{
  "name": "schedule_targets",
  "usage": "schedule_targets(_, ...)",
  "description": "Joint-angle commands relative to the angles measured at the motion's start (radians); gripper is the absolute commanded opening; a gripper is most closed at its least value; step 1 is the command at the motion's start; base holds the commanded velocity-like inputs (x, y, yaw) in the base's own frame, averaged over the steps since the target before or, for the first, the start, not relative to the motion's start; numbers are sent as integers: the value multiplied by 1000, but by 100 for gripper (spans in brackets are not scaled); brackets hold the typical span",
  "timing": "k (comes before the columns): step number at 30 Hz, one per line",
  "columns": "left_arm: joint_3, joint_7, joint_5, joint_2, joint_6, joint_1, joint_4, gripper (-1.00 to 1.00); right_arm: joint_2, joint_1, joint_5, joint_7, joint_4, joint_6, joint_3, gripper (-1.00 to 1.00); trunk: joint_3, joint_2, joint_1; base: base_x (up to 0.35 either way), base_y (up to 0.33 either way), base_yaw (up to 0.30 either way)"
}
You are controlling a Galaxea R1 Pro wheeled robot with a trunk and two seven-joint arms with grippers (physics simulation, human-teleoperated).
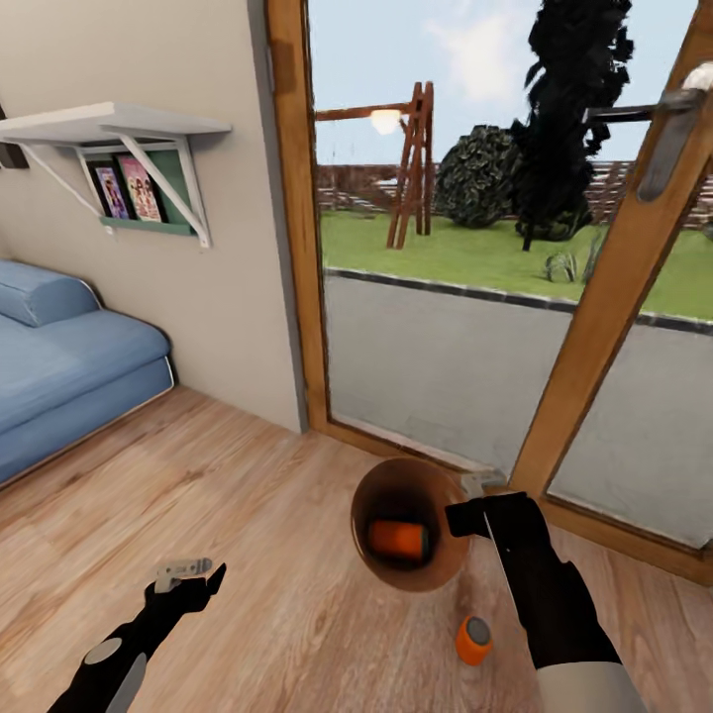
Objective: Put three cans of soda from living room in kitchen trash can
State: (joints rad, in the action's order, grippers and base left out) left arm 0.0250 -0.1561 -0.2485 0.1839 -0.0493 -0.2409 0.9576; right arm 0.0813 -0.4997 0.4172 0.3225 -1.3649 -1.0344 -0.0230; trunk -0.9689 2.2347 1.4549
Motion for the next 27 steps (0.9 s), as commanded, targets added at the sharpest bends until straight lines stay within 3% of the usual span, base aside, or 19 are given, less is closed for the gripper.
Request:
schedule_targets(1, 0, 0, 0, 0, 0, 0, 0, 100, -1, 0, -11, 0, -1, -1, 0, -100, 0, 0, 0, 0, -285, -250)
schedule_targets(27, 0, 1, 1, -1, 0, 0, 0, 100, -4, -1, -9, -2, -4, -1, -4, -100, 0, 0, 0, 0, -286, -251)
